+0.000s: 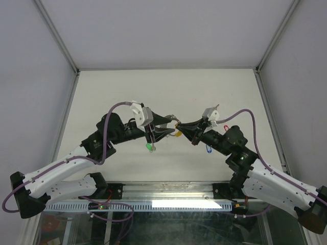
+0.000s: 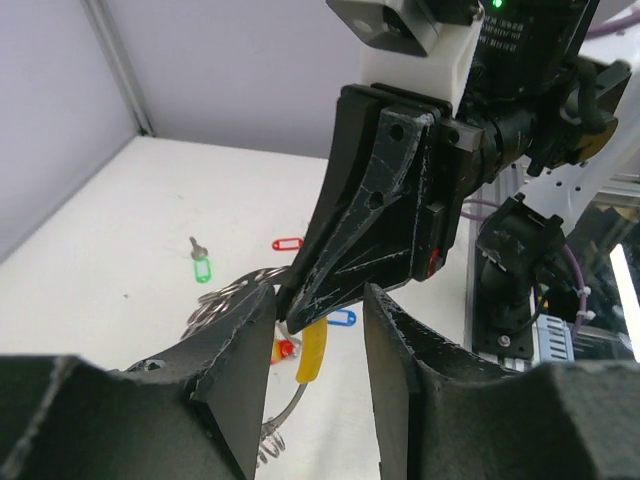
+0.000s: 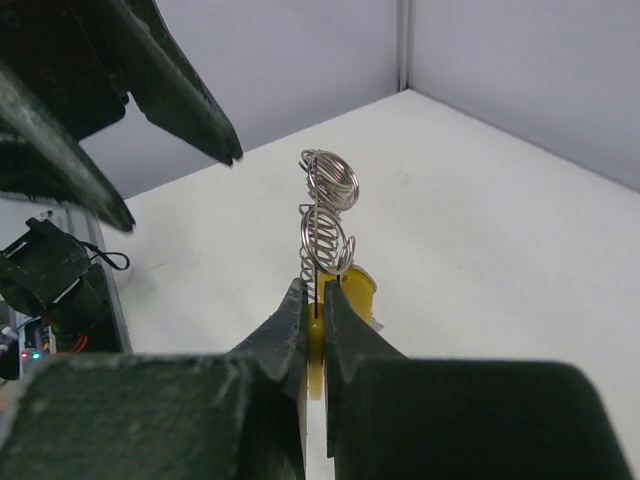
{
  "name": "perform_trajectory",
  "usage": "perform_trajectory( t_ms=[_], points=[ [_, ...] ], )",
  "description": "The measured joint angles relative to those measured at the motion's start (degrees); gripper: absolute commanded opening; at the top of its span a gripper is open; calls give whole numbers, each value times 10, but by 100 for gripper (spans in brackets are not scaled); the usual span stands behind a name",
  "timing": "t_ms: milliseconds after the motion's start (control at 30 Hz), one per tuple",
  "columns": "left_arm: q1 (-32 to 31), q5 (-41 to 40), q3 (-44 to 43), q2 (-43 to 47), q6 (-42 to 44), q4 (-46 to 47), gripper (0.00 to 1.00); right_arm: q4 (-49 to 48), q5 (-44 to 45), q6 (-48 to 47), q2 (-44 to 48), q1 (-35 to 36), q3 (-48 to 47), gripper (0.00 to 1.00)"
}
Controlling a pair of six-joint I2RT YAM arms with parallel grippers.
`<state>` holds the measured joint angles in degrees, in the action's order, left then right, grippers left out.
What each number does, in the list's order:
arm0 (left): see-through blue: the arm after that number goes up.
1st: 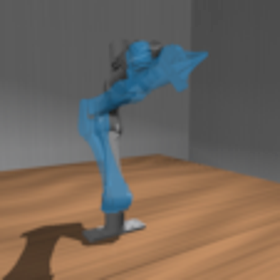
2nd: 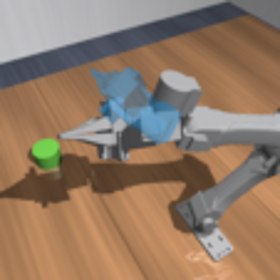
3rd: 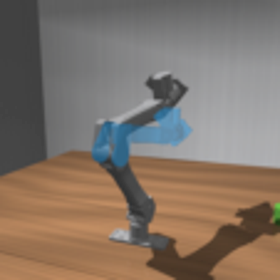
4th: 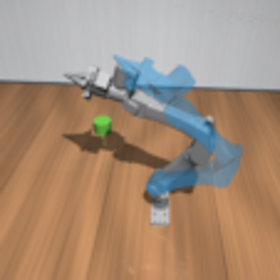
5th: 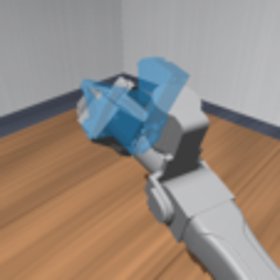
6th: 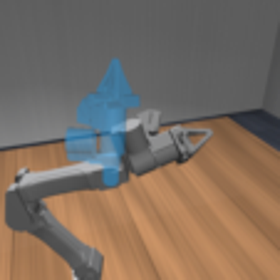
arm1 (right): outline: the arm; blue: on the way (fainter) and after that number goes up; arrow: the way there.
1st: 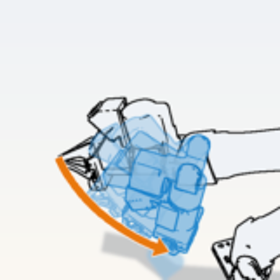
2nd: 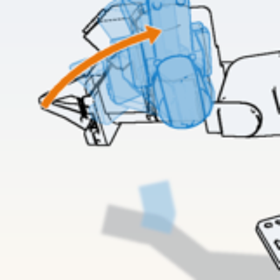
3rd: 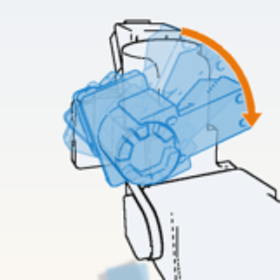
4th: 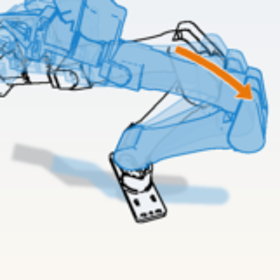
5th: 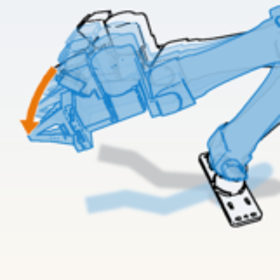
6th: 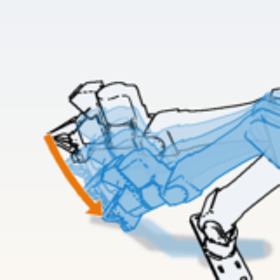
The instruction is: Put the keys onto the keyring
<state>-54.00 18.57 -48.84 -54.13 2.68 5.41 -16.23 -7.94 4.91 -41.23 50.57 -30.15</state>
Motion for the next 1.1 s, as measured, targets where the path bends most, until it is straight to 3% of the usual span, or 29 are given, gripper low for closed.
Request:
perform_trajectory(
  t_ms=[300,467,800,1100],
  points=[
    [0,-35,-56,67,45,-42,38,-28,-22,-115,47,0,5,0],
    [0,-67,-58,64,45,-51,39,-5,-12,-126,36,0,-15,0],
    [0,-130,-23,35,31,-53,48,53,80,-6,6,0,-93,0],
    [-12,-122,-16,-21,43,-6,56,102,166,84,-24,0,-157,0]
  ],
)
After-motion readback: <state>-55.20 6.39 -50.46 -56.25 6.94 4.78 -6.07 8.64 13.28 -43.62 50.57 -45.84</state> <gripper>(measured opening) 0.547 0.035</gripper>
